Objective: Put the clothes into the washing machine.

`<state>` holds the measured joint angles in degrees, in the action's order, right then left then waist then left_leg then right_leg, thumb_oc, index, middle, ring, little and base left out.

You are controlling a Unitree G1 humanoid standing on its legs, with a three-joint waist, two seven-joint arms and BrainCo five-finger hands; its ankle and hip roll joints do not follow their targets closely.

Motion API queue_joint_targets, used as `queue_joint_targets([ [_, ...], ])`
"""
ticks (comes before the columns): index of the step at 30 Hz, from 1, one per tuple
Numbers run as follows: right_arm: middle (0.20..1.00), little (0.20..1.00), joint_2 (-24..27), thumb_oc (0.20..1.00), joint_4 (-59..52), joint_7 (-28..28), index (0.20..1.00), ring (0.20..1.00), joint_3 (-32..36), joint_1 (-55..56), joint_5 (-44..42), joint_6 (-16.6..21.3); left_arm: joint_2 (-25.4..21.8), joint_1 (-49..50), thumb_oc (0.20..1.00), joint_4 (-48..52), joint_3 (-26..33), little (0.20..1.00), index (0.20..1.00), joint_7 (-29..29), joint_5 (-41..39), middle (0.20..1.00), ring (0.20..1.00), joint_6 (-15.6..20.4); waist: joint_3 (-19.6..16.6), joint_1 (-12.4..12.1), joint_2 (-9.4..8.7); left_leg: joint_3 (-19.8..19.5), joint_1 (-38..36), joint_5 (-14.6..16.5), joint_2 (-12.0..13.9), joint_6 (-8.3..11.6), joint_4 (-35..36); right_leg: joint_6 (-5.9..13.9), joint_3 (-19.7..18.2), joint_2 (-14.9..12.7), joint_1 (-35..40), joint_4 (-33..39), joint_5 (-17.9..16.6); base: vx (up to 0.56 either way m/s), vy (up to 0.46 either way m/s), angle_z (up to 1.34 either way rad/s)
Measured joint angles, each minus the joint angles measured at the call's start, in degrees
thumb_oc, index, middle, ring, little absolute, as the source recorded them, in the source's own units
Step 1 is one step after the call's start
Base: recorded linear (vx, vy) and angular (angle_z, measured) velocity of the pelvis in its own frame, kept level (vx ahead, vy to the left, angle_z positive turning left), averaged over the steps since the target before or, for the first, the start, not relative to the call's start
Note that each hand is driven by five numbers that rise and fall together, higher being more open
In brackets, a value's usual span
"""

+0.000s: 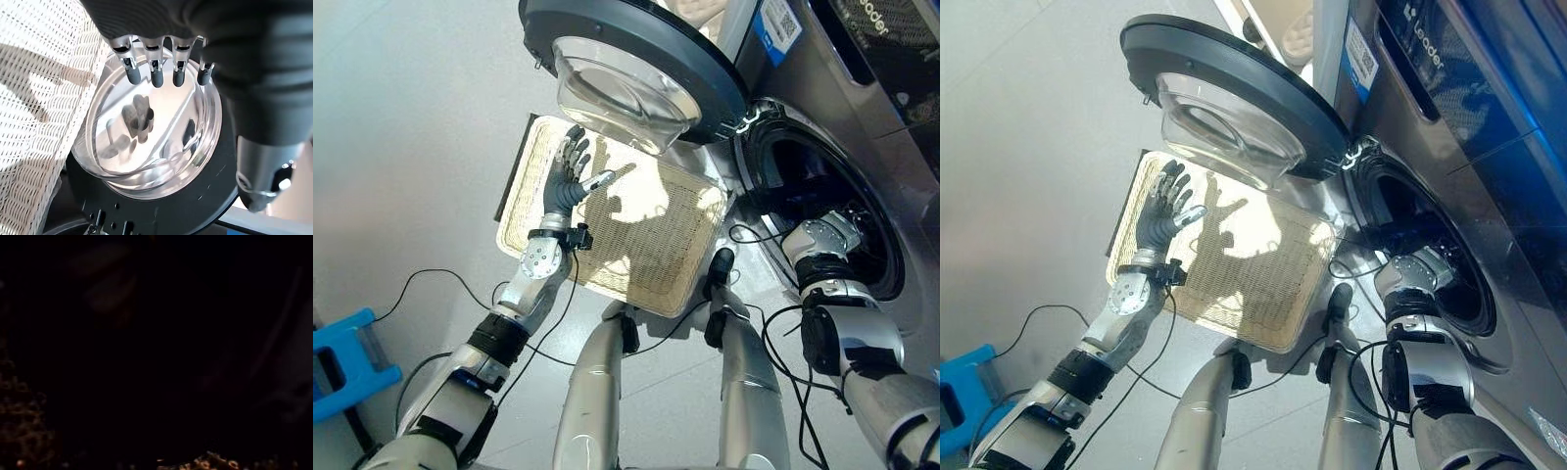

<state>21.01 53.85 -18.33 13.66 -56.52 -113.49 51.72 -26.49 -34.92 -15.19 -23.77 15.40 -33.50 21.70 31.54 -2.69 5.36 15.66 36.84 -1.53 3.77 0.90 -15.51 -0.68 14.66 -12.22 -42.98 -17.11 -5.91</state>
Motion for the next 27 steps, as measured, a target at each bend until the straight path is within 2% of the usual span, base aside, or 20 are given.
queue_joint_targets([
  [4, 0.2, 0.2, 0.1, 0.2, -0.1, 1.7, 0.2, 0.2, 0.7, -0.1, 0.0, 2.1, -0.1, 0.0, 1.0, 0.0, 0.0, 1.0, 1.0, 0.0, -1.2, 1.0, 1.0, 0.0, 0.0, 0.0, 0.0, 0.1, 0.1, 0.2, -0.1, -0.25, 0.0, 0.22, 0.0, -0.1, 0.0, 0.3, -0.1, 0.0, 0.0, 0.0],
  [8, 0.2, 0.2, 0.1, 0.2, -0.1, 1.7, 0.2, 0.2, 1.3, 0.0, 0.0, 2.1, -0.1, 0.0, 1.0, 0.0, -0.1, 1.0, 1.0, 0.1, -1.6, 1.0, 1.0, 0.1, 0.0, 0.1, 0.0, 0.1, 0.2, 0.3, -0.2, -0.46, 0.0, 0.37, 0.0, -0.2, 0.1, 0.5, -0.1, 0.0, 0.0, 0.0],
  [9, 1.0, 1.0, 0.1, 1.0, 0.0, 1.8, 1.0, 1.0, 1.3, 0.2, 0.0, 2.1, -0.1, -0.1, 1.0, 0.0, -0.3, 1.0, 1.0, 0.3, -1.6, 1.0, 1.0, 0.2, 0.0, 0.3, 0.0, 0.1, 0.2, 0.3, -0.2, -0.52, 0.0, 0.42, 0.0, -0.2, 0.1, 0.5, -0.2, 0.0, 0.0, 0.0],
  [12, 1.0, 1.0, 1.6, 1.0, 4.1, 4.8, 1.0, 1.0, 0.9, -0.2, 0.0, 1.4, -0.1, -0.1, 1.0, 0.0, -1.4, 1.0, 1.0, 0.8, -1.6, 1.0, 1.0, 0.6, 0.0, 0.3, -0.01, 0.1, 0.0, 0.4, -0.3, -0.58, -0.1, 0.46, 0.0, -0.2, 0.4, 0.5, -0.2, 0.0, 0.0, 0.0],
  [15, 1.0, 1.0, 4.9, 1.0, 9.6, 15.1, 1.0, 1.0, -0.1, 0.5, 4.0, -0.5, 0.1, 0.0, 1.0, 0.0, -2.6, 1.0, 1.0, 2.0, -1.6, 1.0, 1.0, 1.1, 0.0, 0.5, -0.02, 0.1, -0.2, 0.4, -0.7, -0.64, -0.1, 0.6, -0.1, -0.3, 0.5, 0.6, -0.3, 0.0, 0.0, 0.0],
  [17, 1.0, 1.0, 4.8, 1.0, 10.2, 24.5, 1.0, 1.0, -1.0, 0.6, 10.4, -2.9, 0.1, -0.1, 1.0, 0.0, -2.6, 1.0, 1.0, 2.6, -1.6, 1.0, 1.0, 1.5, 0.0, 0.5, -0.02, 0.1, -0.3, 0.3, -0.7, -0.69, -0.2, 0.54, -0.3, -0.2, 0.6, 0.6, -0.5, 0.0, -0.019, -0.03],
  [18, 1.0, 1.0, 4.8, 1.0, 10.2, 24.5, 1.0, 1.0, -1.0, 0.6, 10.4, -2.9, 0.1, -0.1, 1.0, 0.0, -2.6, 1.0, 1.0, 2.6, -1.6, 1.0, 1.0, 1.5, 0.0, 0.5, -0.02, 0.1, -0.3, 0.3, -0.7, -0.69, -0.2, 0.54, -0.3, -0.2, 0.6, 0.6, -0.5, 0.0, 0.0, 0.0],
  [19, 1.0, 1.0, 5.8, 1.0, 12.0, 32.3, 1.0, 1.0, -0.9, 0.4, 16.1, -5.6, 0.1, -0.1, 1.0, -0.1, -2.6, 1.0, 1.0, 2.7, -1.6, 1.0, 1.0, 2.2, 0.0, 0.5, -0.02, 0.1, -0.3, 0.3, -0.6, -0.75, -0.4, 0.55, -0.2, -0.2, 0.8, 0.6, -0.5, 0.0, 0.0, 0.0],
  [20, 1.0, 1.0, 5.8, 1.0, 12.0, 32.3, 1.0, 1.0, -0.9, 0.4, 16.1, -5.6, 0.1, -0.1, 1.0, -0.1, -2.6, 1.0, 1.0, 2.7, -1.6, 1.0, 1.0, 2.2, 0.0, 0.5, -0.02, 0.1, -0.3, 0.3, -0.6, -0.75, -0.4, 0.55, -0.2, -0.2, 0.8, 0.6, -0.5, -0.01, -0.022, 0.03],
  [23, 1.0, 1.0, 6.5, 1.0, 14.5, 46.0, 1.0, 1.0, -1.2, 0.4, 26.4, -9.6, 0.1, 0.0, 1.0, -0.2, -3.1, 1.0, 1.0, 2.9, -1.5, 1.0, 1.0, 2.7, 0.0, 0.4, -0.02, 0.1, -0.2, 0.1, -0.8, -0.96, -0.4, 0.68, -0.2, -0.5, 0.8, 0.9, -0.9, 0.0, 0.0, 0.0],
  [26, 1.0, 1.0, 7.1, 1.0, 17.1, 53.9, 1.0, 1.0, -1.5, 0.0, 33.3, -12.2, 0.1, 0.0, 1.0, -0.2, -4.1, 1.0, 1.0, 3.1, -1.5, 1.0, 1.0, 2.8, 0.0, 0.4, -0.02, 0.1, -0.2, 0.1, -0.9, -1.03, -0.4, 0.78, -0.1, -0.6, 0.8, 0.9, -1.0, 0.01, -0.005, 0.01],
  [27, 1.0, 1.0, 7.2, 1.0, 17.0, 59.4, 1.0, 1.0, -2.5, 0.0, 38.2, -13.8, 0.1, 0.1, 1.0, -0.2, -4.5, 1.0, 1.0, 3.1, -1.5, 1.0, 1.0, 2.8, 0.0, 0.4, -0.02, 0.0, -0.2, 0.0, -1.0, -1.16, -0.3, 0.85, -0.1, -0.8, 0.8, 1.0, -1.0, 0.0, 0.0, 0.0],
])
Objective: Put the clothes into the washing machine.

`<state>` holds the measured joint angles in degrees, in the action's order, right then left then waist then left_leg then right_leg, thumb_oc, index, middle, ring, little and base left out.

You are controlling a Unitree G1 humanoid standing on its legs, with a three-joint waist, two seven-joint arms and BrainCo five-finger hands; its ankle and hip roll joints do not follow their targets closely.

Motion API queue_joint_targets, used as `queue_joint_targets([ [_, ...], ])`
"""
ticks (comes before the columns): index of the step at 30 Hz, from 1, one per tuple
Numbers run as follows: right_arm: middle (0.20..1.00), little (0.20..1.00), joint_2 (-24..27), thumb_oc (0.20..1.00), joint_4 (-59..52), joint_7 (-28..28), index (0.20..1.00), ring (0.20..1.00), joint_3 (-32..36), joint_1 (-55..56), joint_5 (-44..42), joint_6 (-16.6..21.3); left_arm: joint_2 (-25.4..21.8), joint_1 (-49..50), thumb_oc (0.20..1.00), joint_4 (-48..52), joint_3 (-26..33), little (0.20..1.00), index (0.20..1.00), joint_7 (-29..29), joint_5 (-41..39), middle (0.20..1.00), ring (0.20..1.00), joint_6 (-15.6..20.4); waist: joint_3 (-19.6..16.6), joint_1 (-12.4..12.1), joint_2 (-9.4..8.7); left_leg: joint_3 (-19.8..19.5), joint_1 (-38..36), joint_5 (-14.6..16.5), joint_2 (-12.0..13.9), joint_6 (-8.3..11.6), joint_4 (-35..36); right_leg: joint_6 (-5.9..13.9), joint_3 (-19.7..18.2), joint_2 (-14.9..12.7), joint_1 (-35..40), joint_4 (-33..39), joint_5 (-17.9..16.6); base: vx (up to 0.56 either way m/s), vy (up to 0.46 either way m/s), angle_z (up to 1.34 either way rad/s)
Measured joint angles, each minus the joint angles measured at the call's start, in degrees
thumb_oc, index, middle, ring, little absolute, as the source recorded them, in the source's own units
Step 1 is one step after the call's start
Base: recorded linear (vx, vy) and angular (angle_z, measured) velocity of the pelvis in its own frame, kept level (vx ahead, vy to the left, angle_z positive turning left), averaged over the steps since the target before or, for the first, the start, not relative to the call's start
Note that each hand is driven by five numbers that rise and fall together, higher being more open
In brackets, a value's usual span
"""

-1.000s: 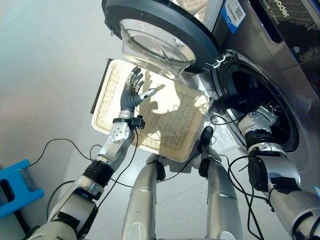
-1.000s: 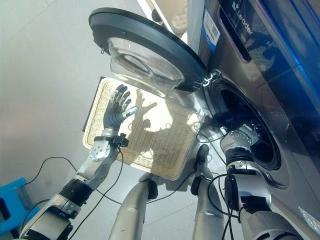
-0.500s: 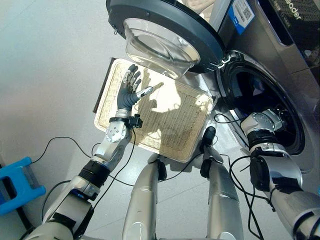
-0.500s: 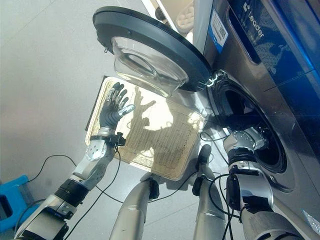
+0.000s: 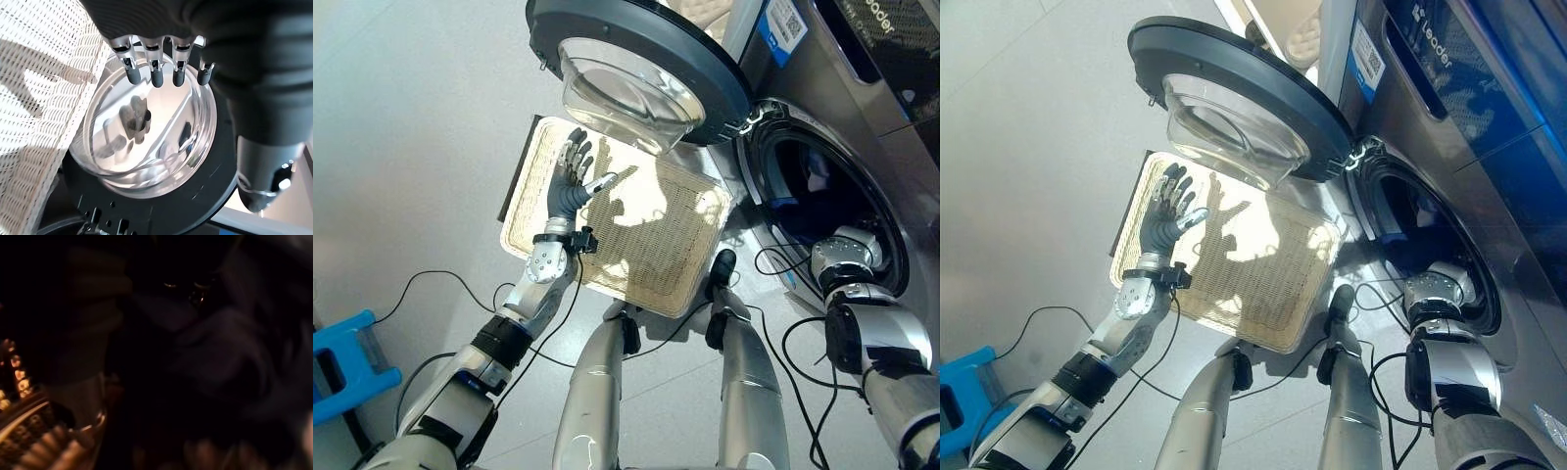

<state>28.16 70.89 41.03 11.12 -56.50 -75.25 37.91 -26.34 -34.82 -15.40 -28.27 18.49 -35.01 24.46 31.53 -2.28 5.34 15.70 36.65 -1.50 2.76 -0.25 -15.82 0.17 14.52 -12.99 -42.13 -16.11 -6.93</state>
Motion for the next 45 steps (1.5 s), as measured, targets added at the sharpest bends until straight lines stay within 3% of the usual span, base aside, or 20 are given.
queue_joint_targets([
  [4, 1.0, 1.0, 1.7, 1.0, 0.5, 11.0, 1.0, 1.0, -2.3, -0.2, 12.5, -6.5, 0.4, -0.1, 1.0, 0.0, -0.1, 1.0, 1.0, 0.1, 0.5, 1.0, 1.0, 0.2, 0.0, -0.1, 0.01, -0.1, 0.1, -0.1, -0.2, -0.18, 0.1, 0.09, 0.2, -0.2, 0.1, 0.0, -0.1, 0.01, -0.01, 0.04],
  [8, 1.0, 1.0, 5.3, 1.0, 1.3, 21.8, 1.0, 1.0, -8.4, -1.1, 31.2, -21.0, 0.4, 0.0, 1.0, -0.1, -0.2, 1.0, 1.0, 0.1, 0.5, 1.0, 1.0, 0.9, 0.0, -0.2, 0.02, -0.1, 0.1, -0.2, -0.2, -0.27, 0.1, 0.15, 0.2, -0.3, 0.1, 0.0, -0.1, 0.0, 0.0, 0.0],
  [11, 1.0, 1.0, 6.7, 1.0, 1.3, 23.8, 1.0, 1.0, -12.1, -1.5, 39.3, -28.2, 0.4, 0.4, 1.0, -0.1, -0.2, 1.0, 1.0, 0.1, 0.5, 1.0, 1.0, 1.6, 0.0, -0.3, 0.02, -0.2, 0.1, -0.2, -0.3, -0.28, 0.0, 0.16, 0.2, -0.3, 0.1, 0.0, -0.1, 0.0, 0.0, 0.0],
  [12, 1.0, 1.0, 6.8, 1.0, 1.3, 25.3, 1.0, 1.0, -13.8, -1.9, 44.6, -32.9, 0.4, 0.9, 1.0, -0.1, -0.2, 1.0, 1.0, -0.1, 0.5, 1.0, 1.0, 2.0, 0.0, -0.2, 0.03, -0.2, 0.2, -0.2, -0.2, -0.28, 0.1, 0.16, 0.2, -0.4, 0.1, 0.0, -0.1, 0.0, 0.0, 0.0],
  [14, 1.0, 1.0, 6.9, 1.0, 1.3, 26.2, 1.0, 1.0, -15.0, -1.9, 48.1, -35.9, 0.5, 1.1, 1.0, -0.1, -0.3, 1.0, 1.0, -0.3, 0.5, 1.0, 1.0, 2.3, 0.0, -0.2, 0.04, -0.2, 0.2, -0.2, -0.2, -0.28, 0.1, 0.16, 0.3, -0.3, 0.1, 0.0, -0.1, 0.0, 0.0, 0.0],
  [16, 1.0, 1.0, 6.7, 1.0, 1.5, 27.4, 1.0, 1.0, -16.4, -1.5, 53.1, -41.4, 0.5, 1.7, 1.0, -0.1, -0.2, 1.0, 1.0, -0.9, 0.5, 1.0, 1.0, 2.6, 0.0, -0.3, 0.09, -0.3, 0.2, -0.2, -0.2, -0.28, 0.1, 0.32, 0.3, -0.3, 0.0, 0.0, 0.0, 0.0, 0.0, 0.0],
  [18, 1.0, 1.0, 6.6, 1.0, 1.6, 27.5, 1.0, 1.0, -16.4, -1.5, 54.1, -43.2, 0.5, 2.0, 1.0, -0.1, -0.2, 1.0, 1.0, -1.0, 0.5, 1.0, 1.0, 2.7, -0.1, -0.3, 0.17, -0.3, 0.2, -0.2, -0.3, -0.28, 0.1, 0.34, 0.3, -0.4, 0.0, 0.0, 0.0, 0.0, 0.0, 0.0],
  [20, 1.0, 1.0, 6.5, 1.0, 2.0, 27.6, 1.0, 1.0, -18.9, -1.5, 59.0, -48.0, 0.5, 2.5, 1.0, -0.1, -0.2, 1.0, 1.0, -1.1, 0.5, 1.0, 1.0, 3.0, -0.1, -0.4, 0.31, -0.3, 0.2, -0.2, -0.3, -0.28, 0.1, 0.24, 0.3, -0.4, 0.0, -0.1, 0.0, 0.0, 0.0, 0.0],
  [24, 1.0, 1.0, 6.4, 1.0, 3.9, 27.6, 1.0, 1.0, -22.6, -1.4, 65.6, -53.9, 0.7, 2.9, 1.0, -0.1, -0.2, 1.0, 1.0, -1.6, 0.5, 1.0, 1.0, 3.9, -0.1, -0.6, 0.48, -0.6, 0.2, -0.2, -0.3, -0.31, 0.1, 0.23, 0.6, -0.5, 0.3, -0.1, 0.0, 0.0, 0.0, 0.02],
  [30, 1.0, 1.0, 6.1, 1.0, 4.4, 28.3, 1.0, 1.0, -24.1, 0.8, 70.6, -56.9, 1.8, 3.4, 1.0, -0.1, -0.3, 1.0, 1.0, -1.9, 0.5, 1.0, 1.0, 4.0, -0.1, -0.6, 0.68, -1.8, -0.1, -0.5, -0.8, -0.61, -0.1, 0.39, 1.7, -1.1, 1.4, -0.3, 0.1, 0.01, 0.009, 0.1],
  [35, 1.0, 1.0, 5.4, 1.0, 4.0, 33.4, 1.0, 1.0, -24.3, 2.1, 71.4, -56.6, 1.8, 3.7, 1.0, -0.1, -0.3, 1.0, 1.0, -1.9, 0.6, 1.0, 1.0, 4.0, -0.1, -0.6, 0.68, -1.8, -0.2, -0.7, -1.1, -0.93, -0.1, 0.47, 1.7, -1.5, 1.5, -0.6, 0.1, 0.0, 0.005, 0.02],
  [37, 1.0, 1.0, 5.0, 1.0, 3.7, 35.7, 1.0, 1.0, -24.1, 2.2, 71.4, -55.1, 1.8, 4.0, 1.0, -0.1, -0.3, 1.0, 1.0, -1.8, 0.6, 1.0, 1.0, 4.0, -0.1, -0.6, 0.68, -1.8, -0.2, -0.7, -1.1, -0.94, -0.2, 0.66, 1.6, -1.5, 1.5, -0.7, 0.3, 0.0, 0.0, 0.0],
  [40, 1.0, 1.0, 4.2, 1.0, 2.3, 40.3, 1.0, 1.0, -22.8, 2.3, 72.4, -49.3, 1.8, 4.2, 1.0, -0.1, -0.3, 1.0, 1.0, -1.5, 0.5, 1.0, 1.0, 4.0, -0.1, -0.5, 0.69, -1.8, -0.2, -0.7, -1.1, -0.96, -0.2, 0.7, 1.6, -1.5, 1.5, -0.7, 0.3, 0.0, 0.0, 0.0],
  [45, 1.0, 1.0, 4.1, 1.0, 0.2, 41.1, 1.0, 1.0, -23.9, 2.7, 80.3, -45.5, 1.8, 3.7, 1.0, 0.0, -0.2, 1.0, 1.0, -1.5, 0.5, 1.0, 1.0, 4.0, -0.1, -0.1, 0.69, -1.8, -0.1, -0.7, -1.0, -0.91, -0.2, 0.7, 1.6, -1.4, 1.4, -0.7, 0.3, 0.0, 0.0, 0.0],
])
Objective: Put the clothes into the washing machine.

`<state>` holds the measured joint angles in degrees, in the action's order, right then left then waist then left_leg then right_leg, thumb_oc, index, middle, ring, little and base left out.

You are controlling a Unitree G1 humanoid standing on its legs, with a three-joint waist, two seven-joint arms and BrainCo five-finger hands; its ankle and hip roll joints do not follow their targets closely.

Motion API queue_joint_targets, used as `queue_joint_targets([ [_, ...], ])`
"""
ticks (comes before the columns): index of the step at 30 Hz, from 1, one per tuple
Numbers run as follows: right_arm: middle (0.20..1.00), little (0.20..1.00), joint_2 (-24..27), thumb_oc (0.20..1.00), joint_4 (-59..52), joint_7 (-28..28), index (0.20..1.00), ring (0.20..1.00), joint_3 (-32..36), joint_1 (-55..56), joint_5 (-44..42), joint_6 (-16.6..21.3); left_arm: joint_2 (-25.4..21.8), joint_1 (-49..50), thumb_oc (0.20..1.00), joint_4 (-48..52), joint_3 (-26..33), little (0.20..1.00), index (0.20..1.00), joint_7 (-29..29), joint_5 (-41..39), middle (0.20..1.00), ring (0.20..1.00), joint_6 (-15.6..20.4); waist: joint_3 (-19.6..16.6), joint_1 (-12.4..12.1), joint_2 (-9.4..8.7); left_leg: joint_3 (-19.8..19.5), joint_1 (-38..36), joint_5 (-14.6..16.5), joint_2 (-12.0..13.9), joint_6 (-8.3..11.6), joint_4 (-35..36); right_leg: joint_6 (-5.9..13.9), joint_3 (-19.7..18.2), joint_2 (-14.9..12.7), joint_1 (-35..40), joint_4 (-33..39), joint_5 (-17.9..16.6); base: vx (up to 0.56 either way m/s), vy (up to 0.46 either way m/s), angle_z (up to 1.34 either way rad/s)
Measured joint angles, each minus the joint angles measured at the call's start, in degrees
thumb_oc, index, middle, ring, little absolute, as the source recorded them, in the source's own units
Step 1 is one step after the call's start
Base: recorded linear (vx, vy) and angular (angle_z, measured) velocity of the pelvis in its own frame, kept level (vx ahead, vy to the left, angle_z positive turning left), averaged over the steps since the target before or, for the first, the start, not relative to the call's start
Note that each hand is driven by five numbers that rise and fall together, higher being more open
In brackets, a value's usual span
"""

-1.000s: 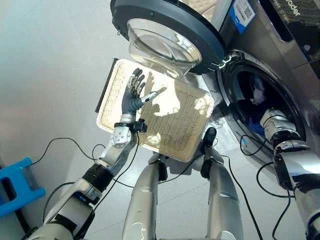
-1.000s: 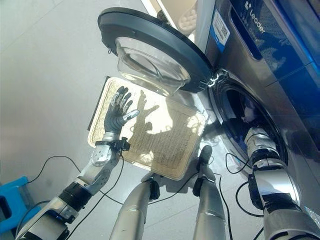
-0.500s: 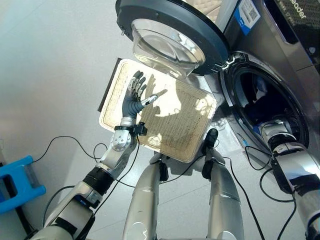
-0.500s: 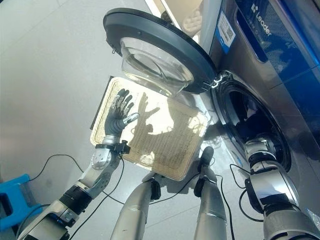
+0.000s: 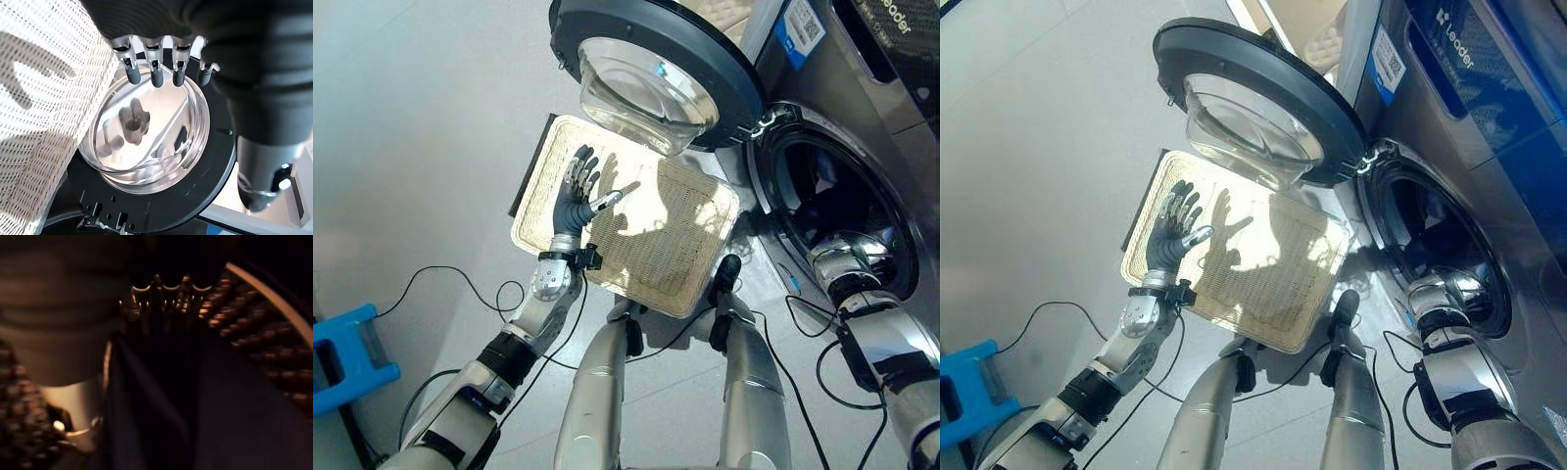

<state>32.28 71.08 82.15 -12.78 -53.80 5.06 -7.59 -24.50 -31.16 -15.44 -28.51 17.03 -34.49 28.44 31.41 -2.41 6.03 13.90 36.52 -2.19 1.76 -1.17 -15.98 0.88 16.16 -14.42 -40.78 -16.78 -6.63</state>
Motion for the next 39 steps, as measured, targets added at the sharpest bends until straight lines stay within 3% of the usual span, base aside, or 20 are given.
queue_joint_targets([
  [7, 1.0, 1.0, 0.9, 1.0, -1.1, -5.4, 1.0, 1.0, -6.2, 0.0, 8.1, 1.2, -0.1, -0.3, 1.0, 0.0, 0.0, 1.0, 1.0, -0.2, 0.0, 1.0, 1.0, 0.0, 0.0, -0.1, 0.0, -0.2, 0.2, 0.0, 0.0, 0.04, 0.0, 0.14, 0.1, 0.0, -0.1, 0.0, 0.1, 0.0, 0.0, 0.0],
  [11, 1.0, 1.0, 1.7, 1.0, -1.2, -11.2, 1.0, 1.0, -12.7, -0.6, 13.9, 4.9, -0.1, -0.8, 1.0, -0.1, 0.0, 1.0, 1.0, -0.7, 0.0, 1.0, 1.0, 0.0, 0.0, -0.2, -0.01, -0.5, 0.7, 0.1, 0.2, 0.14, -0.5, 0.13, 0.4, 0.1, -0.1, 0.0, 0.2, -0.01, -0.053, 0.02],
  [17, 1.0, 1.0, 1.8, 1.0, -2.3, -13.9, 1.0, 1.0, -12.6, -0.6, 16.8, 9.7, -0.2, -1.2, 1.0, -0.3, 0.0, 1.0, 1.0, -1.3, 0.0, 1.0, 1.0, 0.0, 0.0, -0.3, -0.01, -1.2, 1.2, 0.1, 0.1, 0.16, -0.7, 0.09, 1.0, 0.0, -0.1, 0.0, 0.3, 0.0, -0.015, 0.04],
  [26, 1.0, 1.0, 1.6, 1.0, -3.7, -15.8, 1.0, 1.0, -12.9, 0.6, 18.1, 9.8, 1.1, -1.3, 1.0, -1.9, 0.2, 1.0, 1.0, -1.8, 0.0, 1.0, 1.0, -0.1, 0.0, 0.0, -0.02, -1.2, 1.2, 0.1, 0.3, 0.17, -0.8, 0.1, 1.1, 0.1, -0.1, -0.1, 0.3, 0.0, 0.0, 0.0],
  [30, 1.0, 1.0, -1.8, 1.0, -6.0, -16.8, 1.0, 1.0, -12.9, 2.8, 18.1, 9.8, 2.6, -1.4, 1.0, -4.2, 0.5, 1.0, 1.0, -1.4, 2.5, 1.0, 1.0, -0.1, 0.0, 0.1, -0.03, -1.2, 1.1, 0.1, 0.3, 0.17, -0.8, -0.2, 1.0, 0.2, 0.0, -0.1, 0.1, 0.0, 0.0, 0.0],
  [32, 1.0, 1.0, -3.3, 1.0, -6.2, -16.8, 1.0, 1.0, -13.1, 3.5, 19.1, 8.2, 2.8, -1.3, 1.0, -5.3, 0.4, 1.0, 1.0, -1.0, 4.5, 1.0, 1.0, -0.1, 0.0, 0.1, -0.04, -1.2, 1.0, 0.1, 0.3, 0.18, -0.8, -0.21, 1.0, 0.2, 0.1, -0.1, 0.1, 0.0, 0.0, 0.0],
  [37, 1.0, 1.0, -6.5, 1.0, -6.5, -18.4, 1.0, 1.0, -18.7, 5.4, 21.5, -0.7, 4.3, -0.5, 1.0, -13.1, 0.4, 1.0, 1.0, 0.0, 6.4, 1.0, 1.0, 0.0, 0.0, 0.0, -0.07, -1.2, -0.9, 0.1, 0.2, 0.16, -0.5, -0.07, 1.1, 0.1, 2.0, 0.1, 0.2, 0.0, 0.006, 0.0],
  [39, 1.0, 1.0, -7.6, 1.0, -6.5, -19.1, 1.0, 1.0, -18.8, 5.9, 21.5, -2.0, 4.7, -0.1, 1.0, -14.9, 0.3, 1.0, 1.0, 0.1, 6.5, 1.0, 1.0, -0.1, 0.0, 0.0, -0.09, -1.3, -1.4, 0.1, 0.2, 0.16, -0.4, 0.17, 1.2, 0.1, 2.7, 0.1, 0.3, 0.0, 0.018, 0.01],
])
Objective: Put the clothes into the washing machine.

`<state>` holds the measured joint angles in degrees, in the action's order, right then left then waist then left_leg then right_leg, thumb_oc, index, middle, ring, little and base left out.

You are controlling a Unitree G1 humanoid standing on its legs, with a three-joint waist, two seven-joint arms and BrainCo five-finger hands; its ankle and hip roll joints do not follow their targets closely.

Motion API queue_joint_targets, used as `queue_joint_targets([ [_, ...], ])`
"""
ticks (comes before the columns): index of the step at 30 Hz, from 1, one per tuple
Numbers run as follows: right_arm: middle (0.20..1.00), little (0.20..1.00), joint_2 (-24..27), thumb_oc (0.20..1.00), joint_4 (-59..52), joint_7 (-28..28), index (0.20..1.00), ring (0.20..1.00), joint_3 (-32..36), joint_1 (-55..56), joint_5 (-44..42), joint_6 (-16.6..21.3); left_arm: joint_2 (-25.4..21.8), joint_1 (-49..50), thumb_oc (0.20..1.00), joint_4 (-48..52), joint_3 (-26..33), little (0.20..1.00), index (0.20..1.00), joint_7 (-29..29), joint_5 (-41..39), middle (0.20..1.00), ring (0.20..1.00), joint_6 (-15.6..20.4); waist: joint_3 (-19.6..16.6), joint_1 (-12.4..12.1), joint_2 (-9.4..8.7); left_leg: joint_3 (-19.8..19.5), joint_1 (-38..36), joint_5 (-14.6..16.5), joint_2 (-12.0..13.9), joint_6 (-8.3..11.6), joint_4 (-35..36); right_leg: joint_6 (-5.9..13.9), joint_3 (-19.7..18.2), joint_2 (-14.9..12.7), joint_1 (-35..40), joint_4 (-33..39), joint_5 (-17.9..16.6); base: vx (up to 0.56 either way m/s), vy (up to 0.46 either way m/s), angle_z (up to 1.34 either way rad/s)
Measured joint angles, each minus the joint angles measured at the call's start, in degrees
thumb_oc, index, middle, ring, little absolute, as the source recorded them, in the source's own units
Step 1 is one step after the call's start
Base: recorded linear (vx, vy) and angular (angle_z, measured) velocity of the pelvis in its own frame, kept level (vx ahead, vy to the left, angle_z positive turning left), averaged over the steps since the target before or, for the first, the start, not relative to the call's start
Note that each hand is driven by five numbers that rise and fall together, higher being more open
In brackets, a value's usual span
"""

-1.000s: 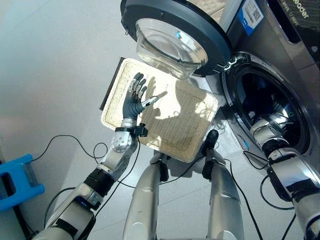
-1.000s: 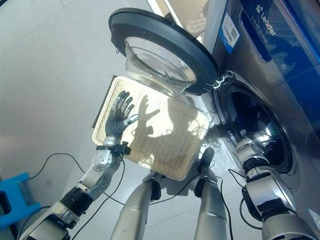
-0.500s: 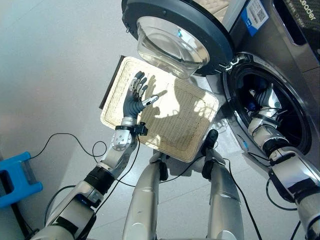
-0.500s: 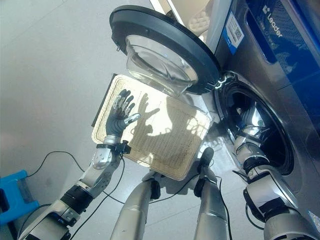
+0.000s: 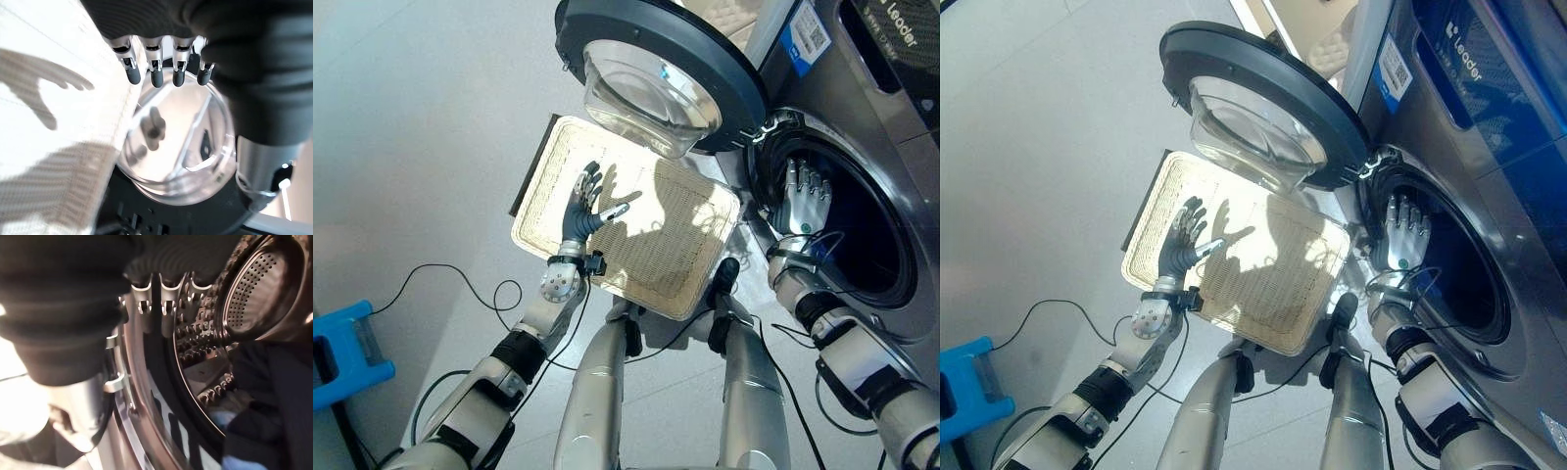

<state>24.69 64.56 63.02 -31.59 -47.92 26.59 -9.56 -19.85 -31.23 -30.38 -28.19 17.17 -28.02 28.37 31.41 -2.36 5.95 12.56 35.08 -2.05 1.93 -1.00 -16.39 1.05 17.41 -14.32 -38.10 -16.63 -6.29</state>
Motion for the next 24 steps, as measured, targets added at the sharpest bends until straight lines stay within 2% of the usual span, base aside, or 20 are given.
queue_joint_targets([
  [2, 1.0, 1.0, -0.7, 1.0, 0.0, -0.4, 1.0, 1.0, -0.4, 0.2, 0.0, -0.7, 0.4, 0.8, 1.0, -0.7, 0.0, 1.0, 1.0, 0.0, 0.1, 1.0, 1.0, 0.0, 0.0, 0.0, -0.01, 0.0, -0.6, 0.0, -0.1, -0.03, 0.4, 0.07, 0.0, -0.1, 0.4, 0.0, 0.1, 0.0, 0.022, 0.01],
  [7, 1.0, 1.0, -2.3, 1.0, -0.6, -5.5, 1.0, 1.0, -1.4, 2.1, 0.1, -0.1, 2.5, 2.4, 1.0, -4.7, -0.1, 1.0, 1.0, -0.1, 0.4, 1.0, 1.0, -0.1, 0.0, 0.1, -0.18, -0.1, -2.9, 0.0, -0.2, -0.02, 0.9, 0.26, 0.1, 0.0, 2.8, 0.5, 0.2, 0.0, 0.009, 0.0],
  [9, 1.0, 1.0, -3.5, 1.0, -1.1, -10.0, 1.0, 1.0, -3.3, 3.9, 1.0, 1.7, 3.0, 2.8, 1.0, -8.9, 0.0, 1.0, 1.0, -0.1, 0.5, 1.0, 1.0, -0.2, -0.3, 0.1, -1.12, -0.2, -4.7, 0.2, -0.2, 0.24, 1.6, 0.51, 0.3, 0.0, 4.7, 0.8, 0.4, 0.0, 0.0, 0.0],
  [15, 1.0, 1.0, -5.4, 1.0, -3.4, -17.4, 1.0, 1.0, -6.7, 8.2, 4.0, 3.9, 3.4, 4.1, 1.0, -15.8, 0.2, 1.0, 1.0, -1.9, 6.2, 1.0, 1.0, -2.5, -0.4, 0.1, -3.18, -0.5, -10.4, 0.4, 0.0, 0.59, 3.2, 0.77, 0.8, 0.6, 10.5, 2.7, 0.6, 0.01, -0.021, 0.01],
  [18, 1.0, 1.0, -6.7, 1.0, -3.6, -19.6, 1.0, 1.0, -7.2, 11.1, 5.6, 5.3, 3.6, 5.0, 1.0, -18.3, 0.4, 1.0, 1.0, -3.5, 7.3, 1.0, 1.0, -3.9, -0.9, 0.1, -4.31, -0.6, -12.7, 0.6, 0.0, 0.83, 4.2, 1.1, 0.9, 0.9, 12.9, 3.5, 0.8, 0.04, -0.052, 0.0],
  [24, 1.0, 1.0, -7.1, 1.0, -5.1, -22.1, 1.0, 1.0, -7.5, 18.1, 7.8, 7.1, 3.6, 8.5, 1.0, -25.9, 2.1, 1.0, 1.0, -6.1, 11.7, 1.0, 1.0, -5.7, -1.4, 0.1, -5.8, -0.3, -22.6, -0.1, 0.3, 1.48, 9.2, 1.21, 1.2, 2.7, 22.6, 8.9, 0.0, 0.06, -0.05, -0.03],
])
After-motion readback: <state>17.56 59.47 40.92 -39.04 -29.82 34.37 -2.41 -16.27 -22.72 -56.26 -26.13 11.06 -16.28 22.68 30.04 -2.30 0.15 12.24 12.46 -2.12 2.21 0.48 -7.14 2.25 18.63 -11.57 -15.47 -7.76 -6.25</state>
